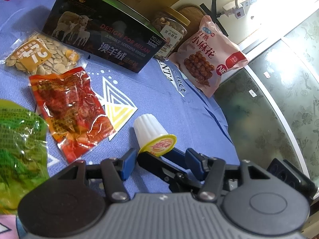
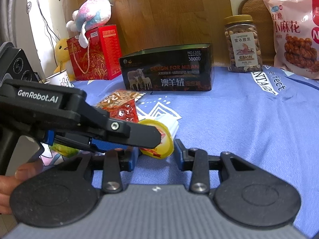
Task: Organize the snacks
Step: 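Close the left gripper around the yogurt cup and lift it, then carry the yogurt cup into the black tin box and release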
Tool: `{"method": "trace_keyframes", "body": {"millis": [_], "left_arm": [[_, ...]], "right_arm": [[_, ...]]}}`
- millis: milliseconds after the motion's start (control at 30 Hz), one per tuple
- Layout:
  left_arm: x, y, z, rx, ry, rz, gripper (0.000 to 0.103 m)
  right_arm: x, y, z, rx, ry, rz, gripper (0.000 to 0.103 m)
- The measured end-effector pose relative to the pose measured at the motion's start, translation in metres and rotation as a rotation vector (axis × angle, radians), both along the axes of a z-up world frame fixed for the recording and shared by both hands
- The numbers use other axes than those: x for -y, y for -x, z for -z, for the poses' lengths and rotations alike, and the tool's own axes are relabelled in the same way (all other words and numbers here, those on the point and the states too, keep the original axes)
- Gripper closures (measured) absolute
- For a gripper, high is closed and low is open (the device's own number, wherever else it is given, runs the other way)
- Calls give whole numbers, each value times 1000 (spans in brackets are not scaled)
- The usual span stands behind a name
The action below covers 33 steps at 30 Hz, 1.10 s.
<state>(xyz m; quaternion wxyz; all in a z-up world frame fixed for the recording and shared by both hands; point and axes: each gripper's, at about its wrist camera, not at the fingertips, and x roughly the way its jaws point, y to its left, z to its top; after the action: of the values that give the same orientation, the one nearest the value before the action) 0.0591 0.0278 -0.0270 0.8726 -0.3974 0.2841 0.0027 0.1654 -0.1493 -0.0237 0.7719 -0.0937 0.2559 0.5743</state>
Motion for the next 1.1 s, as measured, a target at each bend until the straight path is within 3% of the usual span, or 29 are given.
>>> {"method": "trace_keyframes", "body": {"millis": [133, 300, 433, 533, 700, 900, 1100], "left_arm": [[1, -1, 0, -1, -3, -4, 50], [6, -3, -2, -15, -48, -24, 60], [4, 1, -5, 3, -30, -25, 63], [2, 3, -10, 3, -30, -25, 64], [-14, 19, -33, 75, -25, -46, 64], [-50, 26, -71, 149, -96, -115, 64], [-112, -11, -88, 148, -117, -212, 64]], "right_arm": [[-1, 1, 0, 8, 4, -4, 61], [2, 2, -1, 18, -7, -2, 68], [6, 7, -5, 49, -38, 3, 69], [7, 8, -7, 0, -58, 35, 70], [-5, 12, -31, -10, -116, 18, 72], [-57, 17, -63, 118, -171, -52, 72], [-132, -14, -73, 174, -189, -87, 72]]}}
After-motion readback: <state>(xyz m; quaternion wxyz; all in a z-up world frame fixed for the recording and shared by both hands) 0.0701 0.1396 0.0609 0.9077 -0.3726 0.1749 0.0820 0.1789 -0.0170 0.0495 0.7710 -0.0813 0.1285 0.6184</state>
